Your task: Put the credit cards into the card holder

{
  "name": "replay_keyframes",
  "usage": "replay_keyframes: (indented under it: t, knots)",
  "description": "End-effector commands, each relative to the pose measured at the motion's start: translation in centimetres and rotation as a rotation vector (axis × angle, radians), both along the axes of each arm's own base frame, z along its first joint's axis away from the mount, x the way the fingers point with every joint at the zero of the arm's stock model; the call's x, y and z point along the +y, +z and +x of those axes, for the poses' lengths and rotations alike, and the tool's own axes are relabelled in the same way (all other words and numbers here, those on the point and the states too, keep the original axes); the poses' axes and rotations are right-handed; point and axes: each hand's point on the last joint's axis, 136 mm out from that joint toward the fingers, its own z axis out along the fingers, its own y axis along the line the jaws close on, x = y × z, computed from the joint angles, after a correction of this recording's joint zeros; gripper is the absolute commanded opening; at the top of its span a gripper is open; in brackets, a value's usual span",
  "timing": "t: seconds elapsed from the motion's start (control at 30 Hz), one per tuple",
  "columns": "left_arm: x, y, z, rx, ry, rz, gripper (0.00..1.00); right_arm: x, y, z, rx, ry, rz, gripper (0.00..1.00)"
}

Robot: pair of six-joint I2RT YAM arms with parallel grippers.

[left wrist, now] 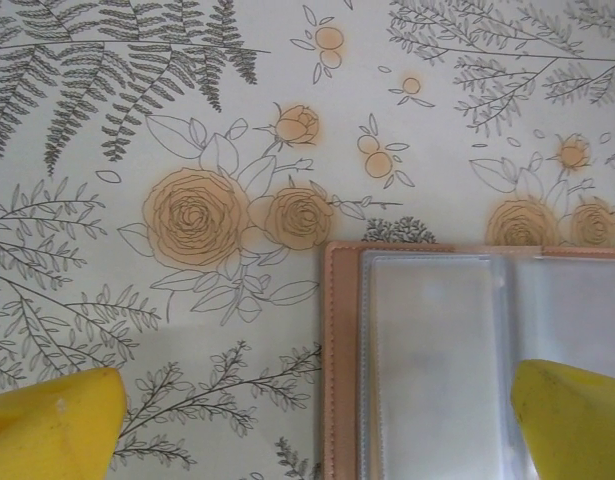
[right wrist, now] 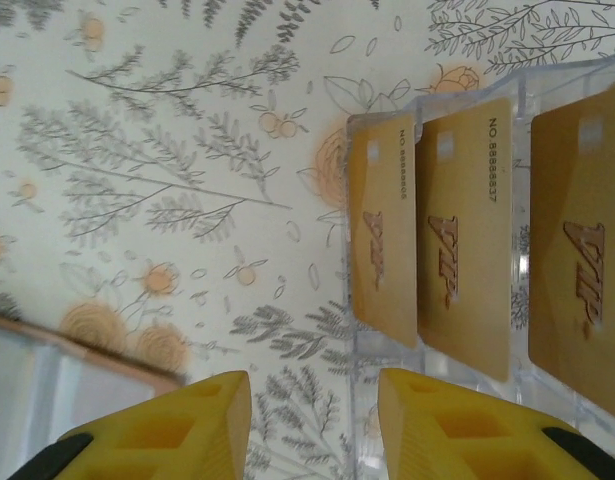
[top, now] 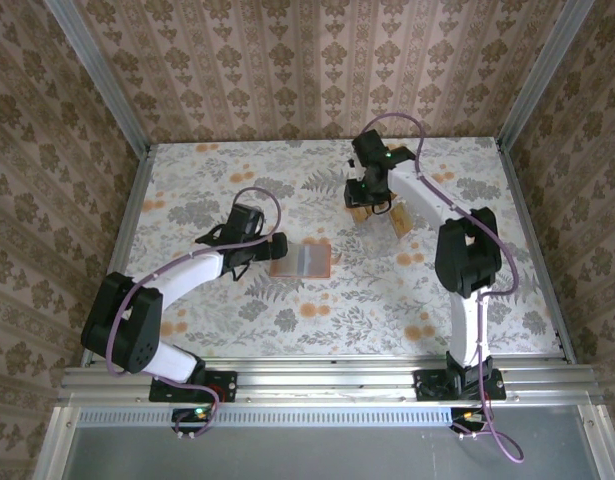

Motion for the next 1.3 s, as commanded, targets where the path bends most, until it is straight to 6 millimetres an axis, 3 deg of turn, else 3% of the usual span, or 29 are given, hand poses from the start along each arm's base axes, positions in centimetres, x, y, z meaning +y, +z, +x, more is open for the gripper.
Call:
replay_keyframes:
  t: [0.0,0.4,0.8,1.27]
  knots:
    - [-0.4,0.8,0.2,0.02,0.014,-0.042,1.0,-1.1,-0.5,0.7,0.006,-0.046,-0.087,0.4]
    - [-0.3,-0.4,0.2,0.041,0.012,-0.047,1.0,-1.4,-3.3,2.5,0.051,-0.047,-0.166,0.36]
    - [-0.2,-0.5,0.2,0.04,0.013,-0.049,1.0,-1.2,-5.5,2.2,0.1,-0.035,-0.17,0.34]
    - [-0.2,-0.6,0.1,0.043,0.012,-0.048,1.0,-0.5,-4.9,2.2,0.1,-0.013,-0.13,0.02]
